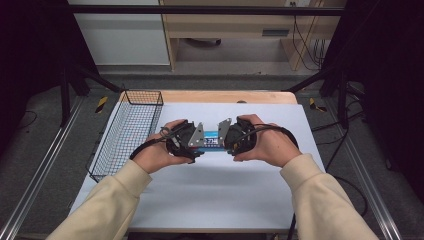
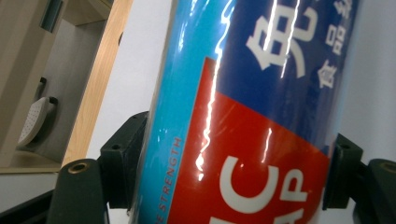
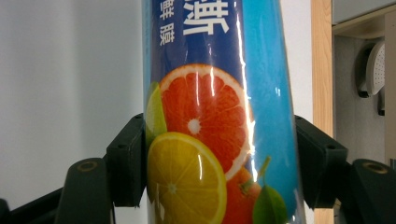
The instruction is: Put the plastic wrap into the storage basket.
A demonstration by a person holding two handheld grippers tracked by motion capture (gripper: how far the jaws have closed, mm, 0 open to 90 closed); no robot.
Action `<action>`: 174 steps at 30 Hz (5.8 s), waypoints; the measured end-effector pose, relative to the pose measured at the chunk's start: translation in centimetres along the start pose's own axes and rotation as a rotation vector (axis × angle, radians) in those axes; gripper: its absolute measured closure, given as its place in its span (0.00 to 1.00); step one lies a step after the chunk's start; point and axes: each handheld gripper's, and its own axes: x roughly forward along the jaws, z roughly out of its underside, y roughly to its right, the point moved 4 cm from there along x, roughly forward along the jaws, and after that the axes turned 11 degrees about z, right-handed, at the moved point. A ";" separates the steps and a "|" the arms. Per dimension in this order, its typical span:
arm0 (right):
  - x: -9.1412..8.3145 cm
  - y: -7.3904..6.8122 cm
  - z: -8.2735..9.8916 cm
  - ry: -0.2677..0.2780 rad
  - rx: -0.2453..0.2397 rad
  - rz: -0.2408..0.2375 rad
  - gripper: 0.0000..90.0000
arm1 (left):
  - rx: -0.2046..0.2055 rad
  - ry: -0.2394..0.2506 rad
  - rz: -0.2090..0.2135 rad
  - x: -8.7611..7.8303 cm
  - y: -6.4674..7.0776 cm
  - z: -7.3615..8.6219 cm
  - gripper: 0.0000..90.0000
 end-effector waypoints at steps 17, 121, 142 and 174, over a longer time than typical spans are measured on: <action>0.1 -0.3 0.4 0.005 0.000 -0.005 0.34 | 0.027 -0.008 -0.034 -0.2 0.7 -0.1 0.30; 4.2 -6.5 20.0 -0.119 1.342 0.413 0.07 | -0.390 -0.075 -0.339 -13.5 -0.7 8.1 0.33; 3.9 -6.5 19.9 -0.116 1.339 0.428 0.07 | -0.529 -0.101 -0.420 -14.4 -0.2 9.7 0.33; 4.0 -6.7 19.4 -0.112 1.329 0.416 0.08 | -0.696 -0.159 -0.448 -14.6 0.6 13.1 0.34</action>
